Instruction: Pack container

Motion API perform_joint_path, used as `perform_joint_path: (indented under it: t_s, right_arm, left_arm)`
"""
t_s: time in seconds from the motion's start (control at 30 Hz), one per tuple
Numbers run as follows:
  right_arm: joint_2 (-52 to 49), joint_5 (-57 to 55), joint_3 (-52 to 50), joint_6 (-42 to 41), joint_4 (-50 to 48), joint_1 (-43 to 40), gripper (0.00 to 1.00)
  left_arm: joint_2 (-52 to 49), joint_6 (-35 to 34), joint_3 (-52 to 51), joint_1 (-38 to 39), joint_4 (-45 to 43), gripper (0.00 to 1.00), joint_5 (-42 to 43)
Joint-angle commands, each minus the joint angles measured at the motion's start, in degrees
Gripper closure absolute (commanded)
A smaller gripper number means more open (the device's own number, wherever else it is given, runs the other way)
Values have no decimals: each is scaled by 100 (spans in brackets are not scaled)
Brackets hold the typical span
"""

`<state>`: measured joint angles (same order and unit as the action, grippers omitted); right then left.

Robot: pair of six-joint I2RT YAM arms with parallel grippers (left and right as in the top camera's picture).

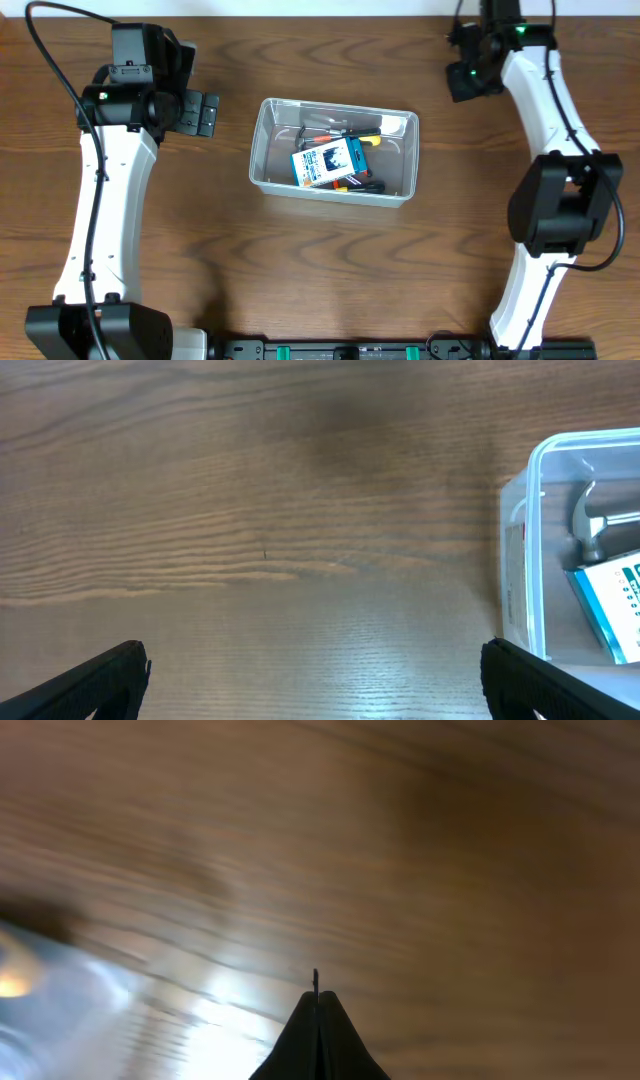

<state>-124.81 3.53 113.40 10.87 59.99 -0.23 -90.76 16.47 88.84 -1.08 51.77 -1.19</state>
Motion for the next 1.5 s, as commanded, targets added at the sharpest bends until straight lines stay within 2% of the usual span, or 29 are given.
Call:
perform_joint_path:
  t_s: [0.0, 0.17, 0.33, 0.63, 0.83, 0.87, 0.97, 1.0, 1.23, 1.47]
  right_arm:
    - [660, -267, 17, -350, 264, -479, 98]
    - [1443, 22, -232, -424, 459, -1010, 98]
    - [2684, 33, -1440, -452, 9, -1147, 98]
    - [5608, -273, -4500, -562, -789, -667, 97]
    - [7473, -750, -5510, -1169, -376, -129, 88]
    - [7683, -813, -5574, -1235, -291, -76, 84]
    - [8218, -809, -5668, -1257, 52, -22, 48]
    - [8343, -809, -5676, -1255, 173, -22, 1]
    - [8594, -802, -5678, -1255, 708, -22, 1]
    - [8592, -802, -5678, -1255, 800, -22, 1]
  left_arm:
    - [149, -136, 4, -13, 72, 2, 186]
    - [791, -144, -251, -13, 37, 2, 481]
    - [1893, -181, -1058, -9, -376, 2, 507]
    - [4671, 87, -3414, 214, -1740, 2, 507]
    - [6168, 83, -4531, 350, -2107, 2, 507]
    - [6325, 81, -4623, 348, -2098, 2, 505]
    - [6679, 81, -4728, 348, -1904, 2, 505]
    - [6760, 81, -4728, 348, -1851, 2, 505]
    - [6824, 81, -4728, 348, -1735, 2, 505]
    - [6804, 81, -4728, 348, -1731, 2, 505]
